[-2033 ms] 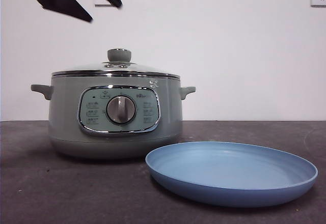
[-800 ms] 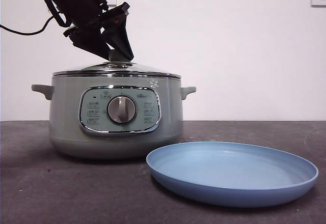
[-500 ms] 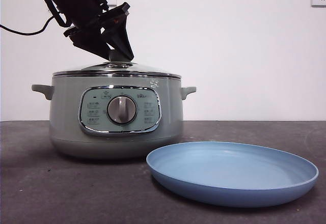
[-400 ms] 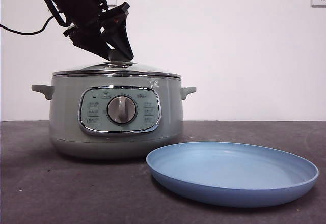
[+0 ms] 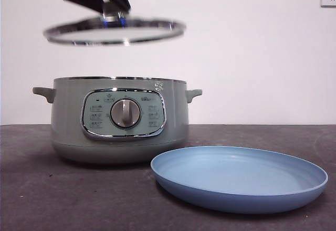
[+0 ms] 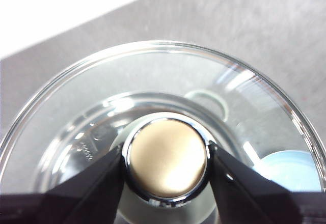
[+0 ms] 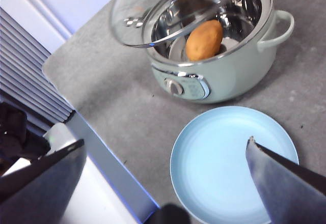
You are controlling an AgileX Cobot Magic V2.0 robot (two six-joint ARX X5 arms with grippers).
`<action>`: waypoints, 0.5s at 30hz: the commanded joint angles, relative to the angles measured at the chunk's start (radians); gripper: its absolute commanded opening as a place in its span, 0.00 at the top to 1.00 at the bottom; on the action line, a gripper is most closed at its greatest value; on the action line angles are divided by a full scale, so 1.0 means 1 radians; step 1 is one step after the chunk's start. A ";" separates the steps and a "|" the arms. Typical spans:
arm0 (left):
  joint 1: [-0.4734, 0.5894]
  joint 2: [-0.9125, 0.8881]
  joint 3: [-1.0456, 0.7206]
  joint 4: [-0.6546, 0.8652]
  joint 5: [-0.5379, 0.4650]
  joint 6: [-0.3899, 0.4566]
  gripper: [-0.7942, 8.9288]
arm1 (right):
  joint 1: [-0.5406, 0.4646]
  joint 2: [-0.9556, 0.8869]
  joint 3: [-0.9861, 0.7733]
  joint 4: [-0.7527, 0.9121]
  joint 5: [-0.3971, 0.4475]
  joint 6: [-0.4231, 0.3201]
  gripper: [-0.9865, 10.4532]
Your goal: Take the potato out from the steamer,put the potato on the plate,close the lid
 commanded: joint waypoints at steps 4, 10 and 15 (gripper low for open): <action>0.018 -0.168 0.003 -0.087 -0.028 -0.016 0.93 | 0.020 0.055 0.003 0.104 -0.005 0.104 0.42; 0.048 -0.335 0.003 -0.251 -0.077 -0.017 0.93 | 0.121 0.176 0.021 0.271 0.005 0.190 0.42; 0.069 -0.457 0.003 -0.391 -0.130 -0.017 0.93 | 0.228 0.345 0.116 0.323 0.093 0.196 0.42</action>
